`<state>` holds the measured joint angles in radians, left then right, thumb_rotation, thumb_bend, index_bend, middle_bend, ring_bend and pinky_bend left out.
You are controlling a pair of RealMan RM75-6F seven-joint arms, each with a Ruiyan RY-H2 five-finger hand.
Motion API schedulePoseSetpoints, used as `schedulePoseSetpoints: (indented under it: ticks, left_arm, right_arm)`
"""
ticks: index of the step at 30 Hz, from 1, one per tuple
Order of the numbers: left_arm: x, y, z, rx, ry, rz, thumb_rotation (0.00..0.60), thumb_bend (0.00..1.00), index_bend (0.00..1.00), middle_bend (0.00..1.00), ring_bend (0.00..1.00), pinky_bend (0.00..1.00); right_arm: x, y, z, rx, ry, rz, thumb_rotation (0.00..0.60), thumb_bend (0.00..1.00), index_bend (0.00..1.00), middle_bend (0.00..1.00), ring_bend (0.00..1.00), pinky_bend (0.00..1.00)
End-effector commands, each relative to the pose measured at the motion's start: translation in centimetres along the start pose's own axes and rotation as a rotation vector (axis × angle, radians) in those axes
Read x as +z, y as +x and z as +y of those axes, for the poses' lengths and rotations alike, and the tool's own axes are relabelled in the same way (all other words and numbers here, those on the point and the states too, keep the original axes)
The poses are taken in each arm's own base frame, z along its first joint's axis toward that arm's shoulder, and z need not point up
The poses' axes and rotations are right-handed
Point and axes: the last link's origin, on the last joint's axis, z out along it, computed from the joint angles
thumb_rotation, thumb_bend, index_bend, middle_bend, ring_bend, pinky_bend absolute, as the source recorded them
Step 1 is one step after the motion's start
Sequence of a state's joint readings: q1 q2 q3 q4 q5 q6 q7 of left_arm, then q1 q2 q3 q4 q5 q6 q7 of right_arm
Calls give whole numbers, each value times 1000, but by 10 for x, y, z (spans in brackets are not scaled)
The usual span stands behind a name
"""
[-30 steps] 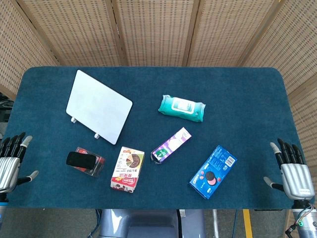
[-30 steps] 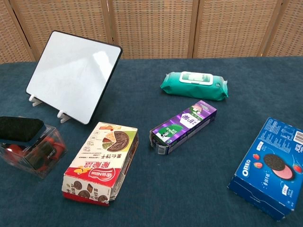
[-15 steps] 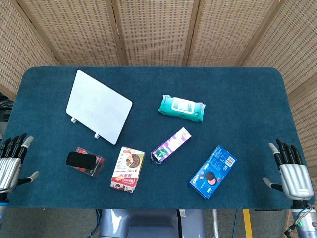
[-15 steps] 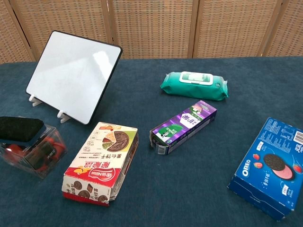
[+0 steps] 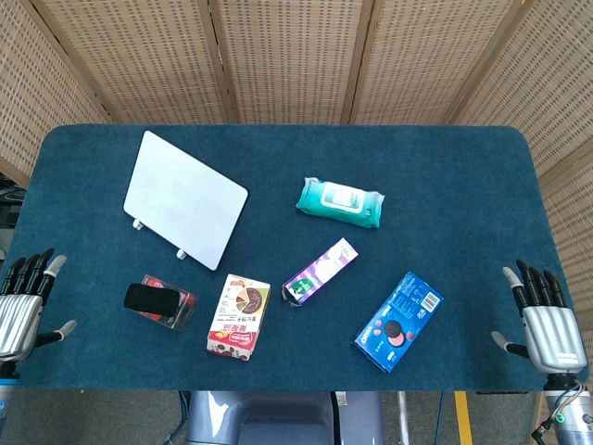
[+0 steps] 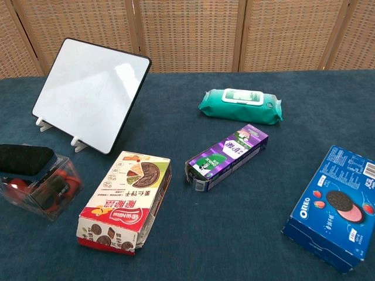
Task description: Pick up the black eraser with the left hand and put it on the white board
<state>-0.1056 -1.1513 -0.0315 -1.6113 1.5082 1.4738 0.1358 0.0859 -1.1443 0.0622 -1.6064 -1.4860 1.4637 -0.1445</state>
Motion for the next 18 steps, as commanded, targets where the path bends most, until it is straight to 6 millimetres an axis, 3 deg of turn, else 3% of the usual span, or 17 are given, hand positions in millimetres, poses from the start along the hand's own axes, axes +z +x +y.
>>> schedulePoseSetpoints:
  ticks: [1,6,18]
  left_arm:
    - [0,0,2,-10,-7,12,600,155,8,0,0,0]
    - [5,-3,7,-39,-15,-22,600,163,122,0,0,0]
    - [32,1,32,-115,-77,-152,600,221,237,0,0,0]
  right_arm:
    - [0,0,1,3,-4,-1,600,28,25,0,0,0]
    - [1,-1,4,4,-17,-7,600,28,25,0,0,0]
    - [1,-2,1,7,-1,-12,600,28,25,0,0,0]
